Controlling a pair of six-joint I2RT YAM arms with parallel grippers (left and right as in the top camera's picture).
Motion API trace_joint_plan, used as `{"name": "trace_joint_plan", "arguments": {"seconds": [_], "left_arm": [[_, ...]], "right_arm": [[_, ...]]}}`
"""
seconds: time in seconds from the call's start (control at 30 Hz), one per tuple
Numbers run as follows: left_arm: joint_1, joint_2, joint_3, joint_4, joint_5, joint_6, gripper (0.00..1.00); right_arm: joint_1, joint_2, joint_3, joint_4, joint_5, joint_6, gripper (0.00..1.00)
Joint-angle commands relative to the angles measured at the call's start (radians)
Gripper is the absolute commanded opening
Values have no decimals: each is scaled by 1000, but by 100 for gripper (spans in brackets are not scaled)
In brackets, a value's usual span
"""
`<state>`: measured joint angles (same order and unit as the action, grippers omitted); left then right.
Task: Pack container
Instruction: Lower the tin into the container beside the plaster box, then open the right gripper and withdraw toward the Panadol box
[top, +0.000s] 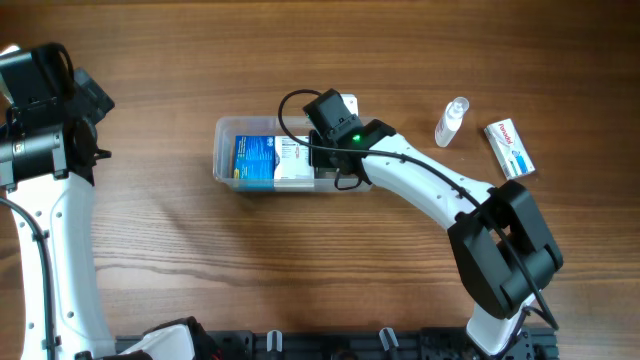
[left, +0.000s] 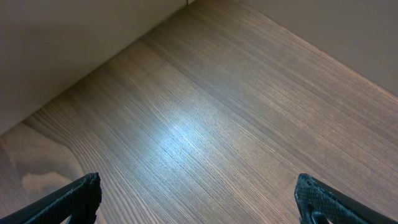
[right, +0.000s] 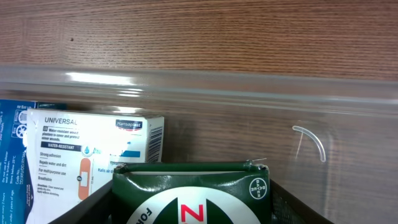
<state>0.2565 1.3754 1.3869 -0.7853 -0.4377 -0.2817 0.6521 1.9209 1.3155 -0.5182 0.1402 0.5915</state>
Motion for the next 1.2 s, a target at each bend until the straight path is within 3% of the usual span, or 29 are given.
{"name": "trace_joint_plan", "arguments": {"seconds": [0.0,0.3,0.43,0.53,0.7,0.97,1.17], "left_arm": [[5,-5,5,3,-13,16,100],[5,-5,5,3,-13,16,100],[5,-5,5,3,-13,16,100],[5,-5,5,3,-13,16,100],[5,-5,5,3,-13,16,100],[5,-5,5,2,-13,16,100],[5,-5,5,3,-13,16,100]], "right_arm": [[2,21,18,-10,47,43,62],[1,21,18,-13,47,43,62],[1,21,18,-12,47,43,80],[1,21,18,-10,47,40,84],[1,21,18,-10,47,40,84],[1,18,20,-11,46,15,76],[-8,-150,38,-37,96,-95,75]]}}
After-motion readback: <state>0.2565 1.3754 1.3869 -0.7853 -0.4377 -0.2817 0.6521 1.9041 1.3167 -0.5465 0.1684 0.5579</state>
